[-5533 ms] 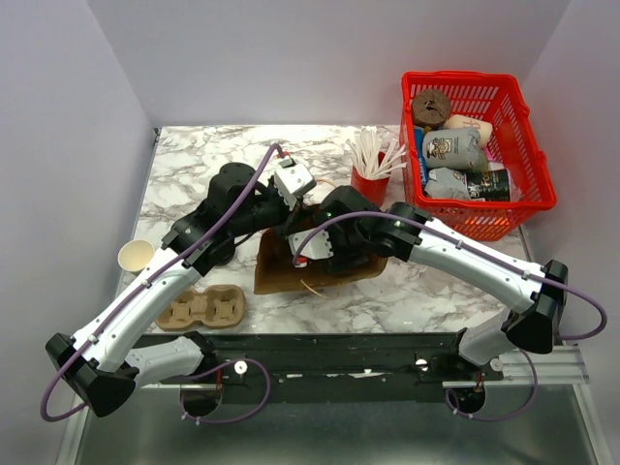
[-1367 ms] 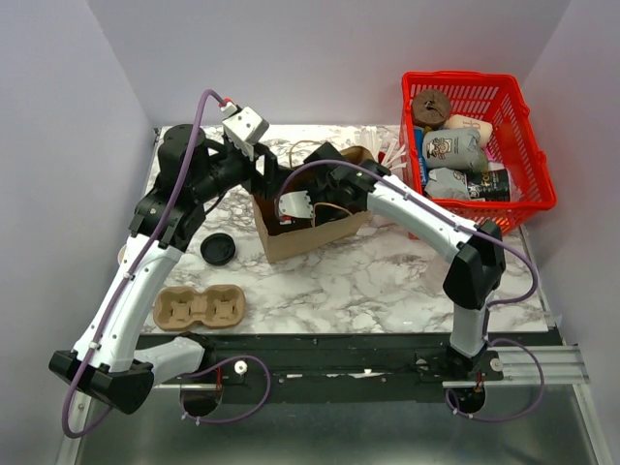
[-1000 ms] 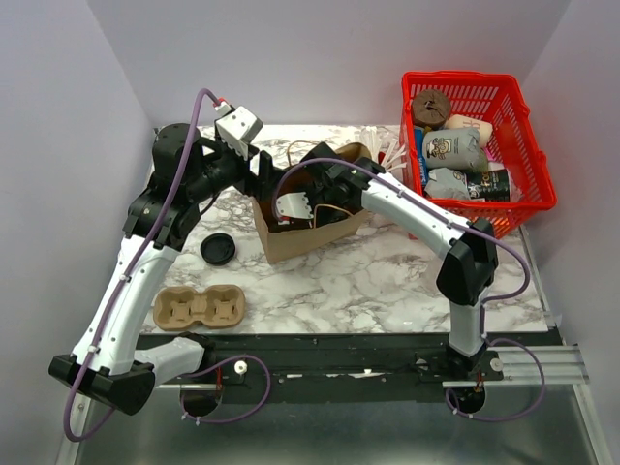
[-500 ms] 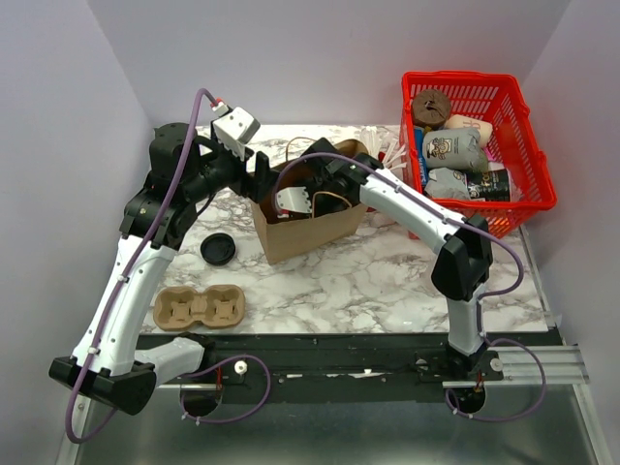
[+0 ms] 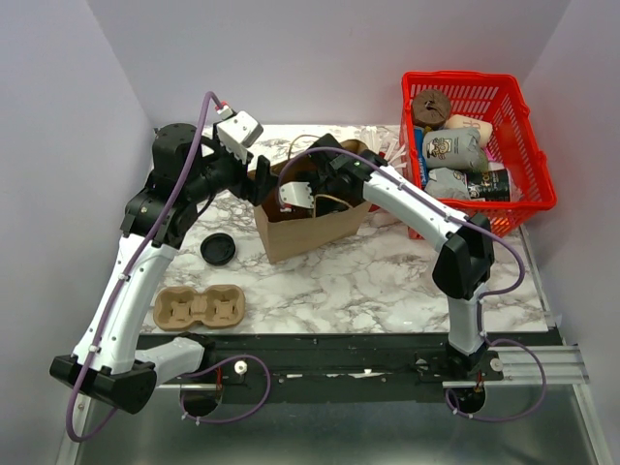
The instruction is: Pack the takeout coffee
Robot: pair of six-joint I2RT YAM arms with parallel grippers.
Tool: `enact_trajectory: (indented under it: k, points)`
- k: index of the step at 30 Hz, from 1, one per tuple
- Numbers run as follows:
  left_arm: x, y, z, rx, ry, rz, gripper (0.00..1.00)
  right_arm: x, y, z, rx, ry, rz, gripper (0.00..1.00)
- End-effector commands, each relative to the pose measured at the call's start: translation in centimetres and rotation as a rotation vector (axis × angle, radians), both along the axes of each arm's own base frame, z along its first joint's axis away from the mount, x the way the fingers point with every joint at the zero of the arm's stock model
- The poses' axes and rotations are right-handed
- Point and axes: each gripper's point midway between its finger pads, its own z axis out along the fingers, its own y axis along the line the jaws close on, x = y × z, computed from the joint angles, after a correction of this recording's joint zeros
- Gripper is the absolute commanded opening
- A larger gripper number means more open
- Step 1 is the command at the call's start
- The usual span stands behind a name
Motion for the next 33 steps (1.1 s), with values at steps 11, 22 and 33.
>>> enact_trajectory:
  k: [11, 22, 33]
  points:
    - [-0.2, -0.2, -1.7, 0.036, 0.052, -0.035, 0.87, 0.0, 0.8, 5.2, 0.125, -0.042, -0.026, 1.00]
    - [0.9, -0.2, -2.7, 0.059, 0.076, -0.018, 0.87, -1.1, 0.1, 7.1, 0.155, -0.031, -0.049, 1.00]
    - [2.2, 0.5, -2.6, 0.079, 0.048, 0.036, 0.87, -2.3, 0.0, 10.7, 0.236, -0.050, -0.051, 1.00]
